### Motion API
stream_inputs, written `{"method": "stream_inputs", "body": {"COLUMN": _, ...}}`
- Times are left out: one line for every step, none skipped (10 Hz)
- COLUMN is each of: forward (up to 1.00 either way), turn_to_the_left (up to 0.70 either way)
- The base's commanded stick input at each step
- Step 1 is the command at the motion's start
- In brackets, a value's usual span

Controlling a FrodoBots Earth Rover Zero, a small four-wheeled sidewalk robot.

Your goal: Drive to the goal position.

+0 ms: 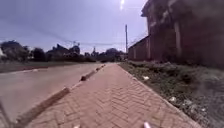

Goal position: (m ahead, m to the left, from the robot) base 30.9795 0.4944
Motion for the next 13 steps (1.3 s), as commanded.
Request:
{"method": "stream_inputs", "body": {"forward": 0.7, "turn_to_the_left": 0.15}}
{"method": "stream_inputs", "body": {"forward": 0.7, "turn_to_the_left": 0.32}}
{"method": "stream_inputs", "body": {"forward": 0.7, "turn_to_the_left": 0.03}}
{"method": "stream_inputs", "body": {"forward": 0.7, "turn_to_the_left": 0.01}}
{"method": "stream_inputs", "body": {"forward": 0.7, "turn_to_the_left": 0.35}}
{"method": "stream_inputs", "body": {"forward": 0.7, "turn_to_the_left": 0.35}}
{"method": "stream_inputs", "body": {"forward": 0.7, "turn_to_the_left": 0.0}}
{"method": "stream_inputs", "body": {"forward": 0.7, "turn_to_the_left": 0.0}}
{"method": "stream_inputs", "body": {"forward": 0.7, "turn_to_the_left": 0.0}}
{"method": "stream_inputs", "body": {"forward": 0.7, "turn_to_the_left": 0.0}}
{"method": "stream_inputs", "body": {"forward": 0.7, "turn_to_the_left": 0.05}}
{"method": "stream_inputs", "body": {"forward": 0.7, "turn_to_the_left": 0.22}}
{"method": "stream_inputs", "body": {"forward": 0.7, "turn_to_the_left": 0.0}}
